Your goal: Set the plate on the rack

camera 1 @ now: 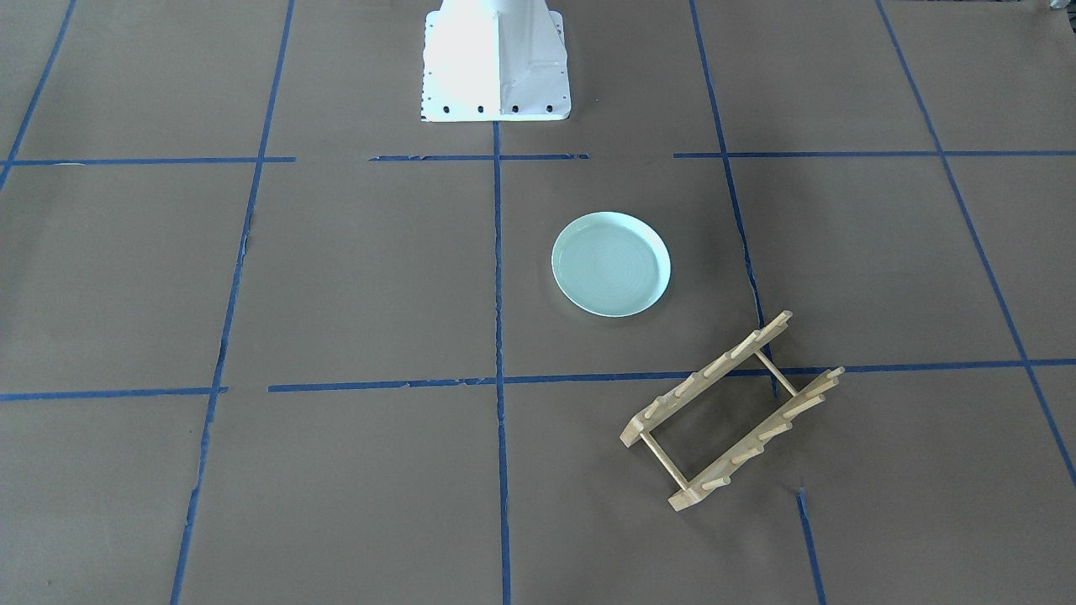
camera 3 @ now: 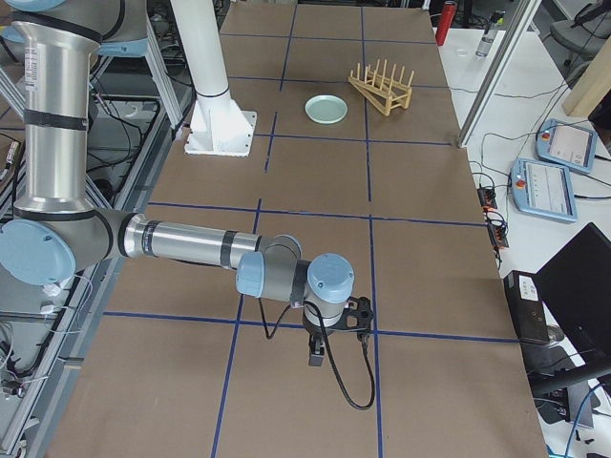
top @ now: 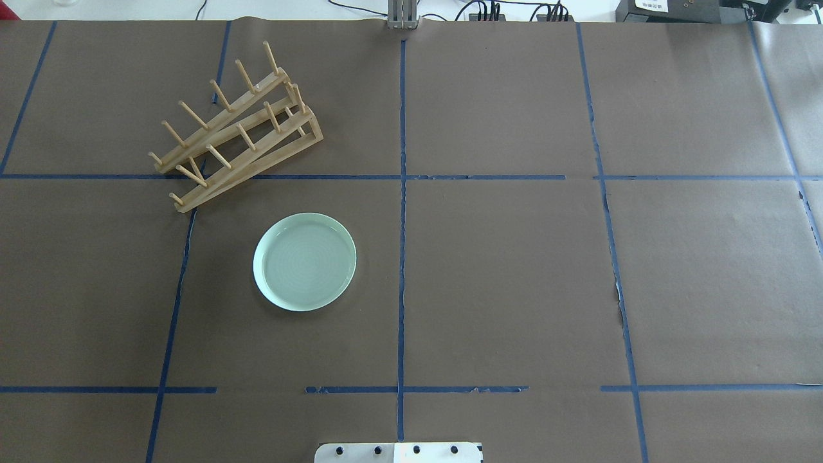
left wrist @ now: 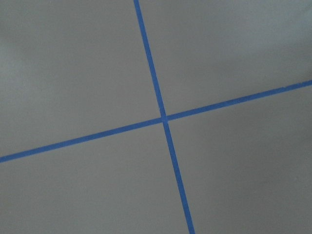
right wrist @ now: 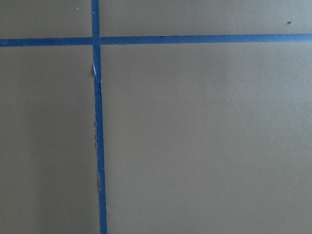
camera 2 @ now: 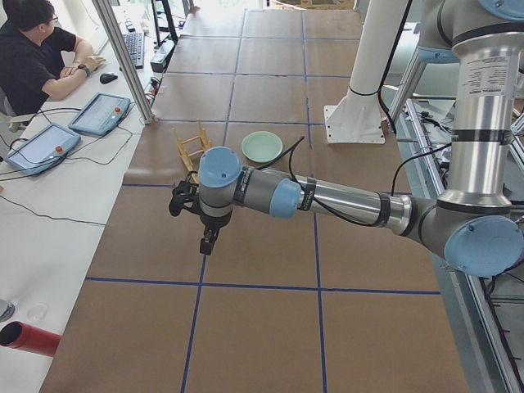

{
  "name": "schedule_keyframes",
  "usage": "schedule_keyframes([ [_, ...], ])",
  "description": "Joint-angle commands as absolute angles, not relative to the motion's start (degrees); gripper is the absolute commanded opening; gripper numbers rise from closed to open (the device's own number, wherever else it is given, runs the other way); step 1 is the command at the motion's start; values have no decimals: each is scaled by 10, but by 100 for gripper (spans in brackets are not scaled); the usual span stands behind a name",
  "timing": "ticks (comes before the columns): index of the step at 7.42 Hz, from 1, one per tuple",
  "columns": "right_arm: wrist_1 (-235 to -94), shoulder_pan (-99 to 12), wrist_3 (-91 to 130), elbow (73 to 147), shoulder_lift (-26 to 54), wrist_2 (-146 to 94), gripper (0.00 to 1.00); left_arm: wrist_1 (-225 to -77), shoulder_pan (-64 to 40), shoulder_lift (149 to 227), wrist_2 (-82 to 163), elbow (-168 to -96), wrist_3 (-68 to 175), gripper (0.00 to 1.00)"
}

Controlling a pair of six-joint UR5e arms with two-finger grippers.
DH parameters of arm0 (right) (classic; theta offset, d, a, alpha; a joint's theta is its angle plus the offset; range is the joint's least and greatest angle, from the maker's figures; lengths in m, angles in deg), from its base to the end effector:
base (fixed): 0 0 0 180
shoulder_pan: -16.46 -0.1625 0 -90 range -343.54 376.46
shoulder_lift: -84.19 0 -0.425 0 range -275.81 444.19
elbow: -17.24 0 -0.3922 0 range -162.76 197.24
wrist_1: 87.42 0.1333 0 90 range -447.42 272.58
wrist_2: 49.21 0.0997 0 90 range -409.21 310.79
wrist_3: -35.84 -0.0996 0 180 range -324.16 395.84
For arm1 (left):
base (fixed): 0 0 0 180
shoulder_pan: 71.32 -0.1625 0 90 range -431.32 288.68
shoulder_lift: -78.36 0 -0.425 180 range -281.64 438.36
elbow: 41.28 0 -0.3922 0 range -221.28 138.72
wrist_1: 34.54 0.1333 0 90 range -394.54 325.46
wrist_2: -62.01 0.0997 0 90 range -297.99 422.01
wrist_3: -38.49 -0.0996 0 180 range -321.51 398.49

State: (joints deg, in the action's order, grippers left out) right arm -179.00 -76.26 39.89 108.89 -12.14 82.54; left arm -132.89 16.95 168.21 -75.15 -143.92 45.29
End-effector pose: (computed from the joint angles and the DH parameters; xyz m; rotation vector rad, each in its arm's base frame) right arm 0.0875 -0.4314 0.7016 -0.0612 -0.7328 0.0176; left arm -0.0452 -0.5007 0.5305 0.2812 0.8364 0.0670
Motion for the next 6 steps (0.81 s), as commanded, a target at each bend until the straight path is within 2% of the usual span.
schedule_keyframes([
  [1, -1790, -763, 399, 1089, -121, 825, 100, -1462, 84, 1699, -748, -1453, 668, 100],
  [4, -1790, -763, 399, 1088, -121, 825, 100, -1463, -99, 1820, -627, -1472, 936, 100],
  [6, -1790, -762, 399, 1089, -121, 825, 100, -1232, -190, 1968, -595, -1472, 1059, 100],
])
